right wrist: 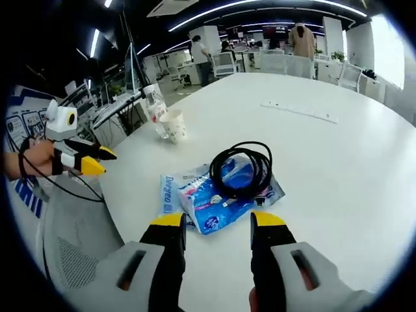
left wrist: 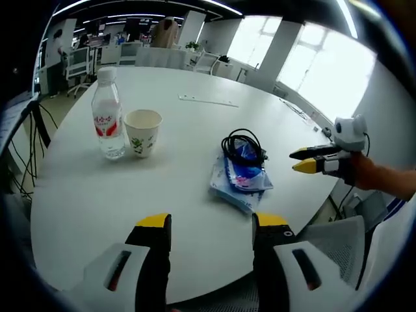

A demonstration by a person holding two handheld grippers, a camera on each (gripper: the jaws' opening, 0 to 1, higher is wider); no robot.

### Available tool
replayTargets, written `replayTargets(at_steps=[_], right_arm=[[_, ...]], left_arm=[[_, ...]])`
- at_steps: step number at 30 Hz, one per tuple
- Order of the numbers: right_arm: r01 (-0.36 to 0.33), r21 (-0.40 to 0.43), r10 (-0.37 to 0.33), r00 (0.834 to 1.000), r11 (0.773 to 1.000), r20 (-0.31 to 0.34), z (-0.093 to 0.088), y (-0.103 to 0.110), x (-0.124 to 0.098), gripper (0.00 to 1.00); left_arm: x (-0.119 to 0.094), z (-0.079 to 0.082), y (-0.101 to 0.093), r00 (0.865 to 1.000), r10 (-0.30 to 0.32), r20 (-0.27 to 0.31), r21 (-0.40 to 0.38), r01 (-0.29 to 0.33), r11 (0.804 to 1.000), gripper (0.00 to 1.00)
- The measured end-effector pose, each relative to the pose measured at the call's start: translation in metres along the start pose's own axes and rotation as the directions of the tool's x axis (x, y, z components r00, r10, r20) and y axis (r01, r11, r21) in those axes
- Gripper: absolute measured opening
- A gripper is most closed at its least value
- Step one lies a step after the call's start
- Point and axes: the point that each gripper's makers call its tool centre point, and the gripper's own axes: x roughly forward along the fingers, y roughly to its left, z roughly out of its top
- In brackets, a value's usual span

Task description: Arrange the tabletop items into an orderly group along one side of the table until the central work area is clear of visible clutter.

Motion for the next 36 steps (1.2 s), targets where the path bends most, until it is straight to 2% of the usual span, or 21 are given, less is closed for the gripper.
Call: replayTargets(at_steps=[4, 15, 24, 36], right_arm=[[0.009, 0.061, -0.011, 1.000, 0.998, 0.023, 0.003, -0.009, -0.001, 0.37], [0.014, 0.121, -0.017, 1.000, 0.993, 0.026, 0.005, -0.021, 0.006, 0.37], [0.001, 0.176, -0.008, 0.999, 0.984, 0.039, 0.018, -0.029, 0.022, 0.36], [0.010, 0.214, -0.014, 1.000, 0.977, 0.014, 0.028, -0.046, 0.050, 0.36]], left_arm=[[-0.001, -0.001, 0.002, 1.000, 0.009, 0.003, -0.009, -0.009, 1.000, 0.50], [-0.007, -0.003, 0.007, 1.000, 0.030, 0.007, -0.026, -0.030, 0.999, 0.50], [-0.012, -0.001, 0.010, 0.999, 0.039, 0.015, -0.041, -0.039, 0.998, 0.50], [-0.023, 0.003, 0.014, 0.998, 0.058, 0.036, -0.054, -0.056, 0.997, 0.50]])
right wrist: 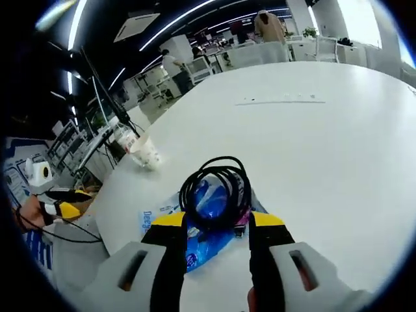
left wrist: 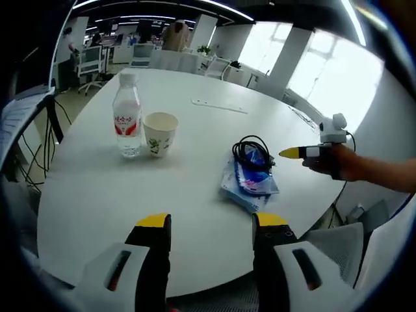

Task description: Arrange the tabletop items into an orderly group along one side of the table until the central work area is clear of visible clutter.

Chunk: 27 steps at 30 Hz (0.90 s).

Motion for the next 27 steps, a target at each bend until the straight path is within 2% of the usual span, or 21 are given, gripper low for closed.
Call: replayTargets(at_steps=[7, 13, 19, 23, 27], right_arm=[[0.029, 0.034, -0.028, 0.999, 0.999, -0.020, 0.005, -0.012, 0.015, 0.35], [0.035, 0.032, -0.033, 0.998, 0.999, -0.058, 0.007, -0.015, 0.032, 0.34], [0.055, -0.004, -0.055, 0.992, 0.998, -0.112, 0.004, -0.019, 0.043, 0.31], [0.088, -0.065, -0.098, 0.977, 0.994, -0.189, -0.008, -0.012, 0.037, 0.28], [0.088, -0.059, -0.098, 0.977, 0.994, -0.190, -0.006, -0.013, 0.042, 0.28]], left_arm=[[-0.007, -0.003, 0.006, 1.000, 0.017, 0.012, -0.025, -0.017, 1.000, 0.50], [-0.012, -0.008, 0.009, 1.000, 0.028, 0.010, -0.037, -0.028, 0.999, 0.50], [-0.017, -0.012, 0.011, 0.999, 0.042, 0.013, -0.051, -0.041, 0.998, 0.50], [-0.022, -0.014, 0.013, 0.998, 0.052, 0.017, -0.061, -0.051, 0.997, 0.50], [-0.025, -0.016, 0.017, 0.998, 0.064, 0.020, -0.072, -0.063, 0.995, 0.50]])
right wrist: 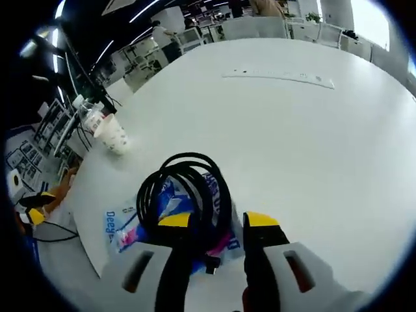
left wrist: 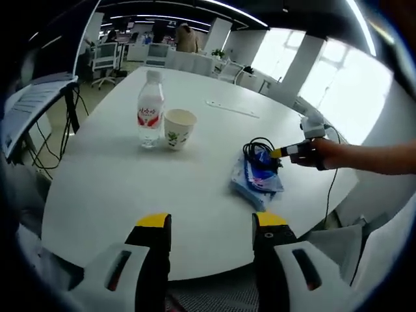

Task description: Arrange the tabletop items into an orderly group along one side of the table until the central work area is clear of visible clutter.

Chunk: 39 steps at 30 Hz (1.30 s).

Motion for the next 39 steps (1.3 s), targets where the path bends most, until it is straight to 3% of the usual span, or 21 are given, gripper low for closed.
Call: replayTargets(at_steps=[2, 5, 8, 12, 24, 26, 39], right_arm=[[0.003, -0.003, -0.003, 1.000, 1.000, 0.000, 0.002, -0.001, 0.002, 0.25], [0.059, -0.092, -0.061, 0.998, 0.994, -0.027, 0.002, -0.013, 0.008, 0.16], [0.056, -0.065, -0.058, 0.998, 0.996, -0.025, 0.005, -0.016, 0.013, 0.11], [0.061, -0.028, -0.061, 0.998, 0.998, -0.006, 0.002, -0.005, -0.003, 0.08], [0.038, -0.089, -0.034, 0.998, 0.995, 0.046, -0.002, 0.023, -0.035, 0.05], [0.039, -0.110, -0.033, 0.998, 0.993, 0.057, 0.007, 0.010, -0.024, 0.05], [0.051, -0.159, -0.032, 0.993, 0.986, 0.118, 0.023, -0.007, -0.019, 0.04]], left_arm=[[-0.001, 0.000, 0.002, 1.000, 0.003, 0.002, -0.004, -0.003, 1.000, 0.49], [-0.002, -0.001, 0.003, 1.000, 0.007, 0.003, -0.008, -0.007, 1.000, 0.49], [-0.002, 0.000, 0.003, 1.000, 0.006, 0.006, -0.013, -0.006, 1.000, 0.49], [-0.003, 0.002, 0.003, 1.000, 0.006, 0.009, -0.011, -0.006, 1.000, 0.49], [-0.001, 0.008, 0.004, 1.000, -0.001, 0.018, -0.001, 0.001, 1.000, 0.49], [-0.001, 0.009, 0.004, 1.000, -0.002, 0.021, -0.003, 0.002, 1.000, 0.49], [0.001, 0.009, 0.000, 1.000, -0.019, 0.023, 0.009, 0.018, 1.000, 0.49]])
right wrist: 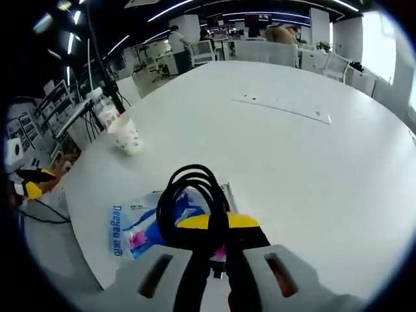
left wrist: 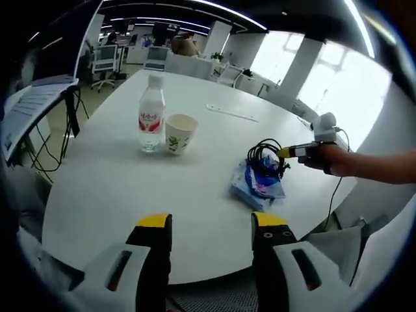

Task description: Arrange the tabletop items into an orderly group along one side of the table until the central work area is clear of visible clutter.

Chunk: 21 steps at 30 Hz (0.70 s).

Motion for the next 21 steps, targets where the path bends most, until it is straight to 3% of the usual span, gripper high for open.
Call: replayTargets(at_steps=[4, 21], right_arm=[[-0.007, -0.020, 0.008, 1.000, 1.000, 0.028, 0.004, 0.002, -0.003, 0.03], [-0.033, -0.111, 0.046, 0.992, 0.993, 0.121, 0.022, 0.048, -0.042, 0.02]], left_arm=[[0.001, -0.001, 0.000, 1.000, -0.003, -0.003, 0.000, 0.003, 1.000, 0.48], [0.011, 0.000, -0.019, 0.999, -0.048, -0.022, 0.038, 0.049, 0.998, 0.48]])
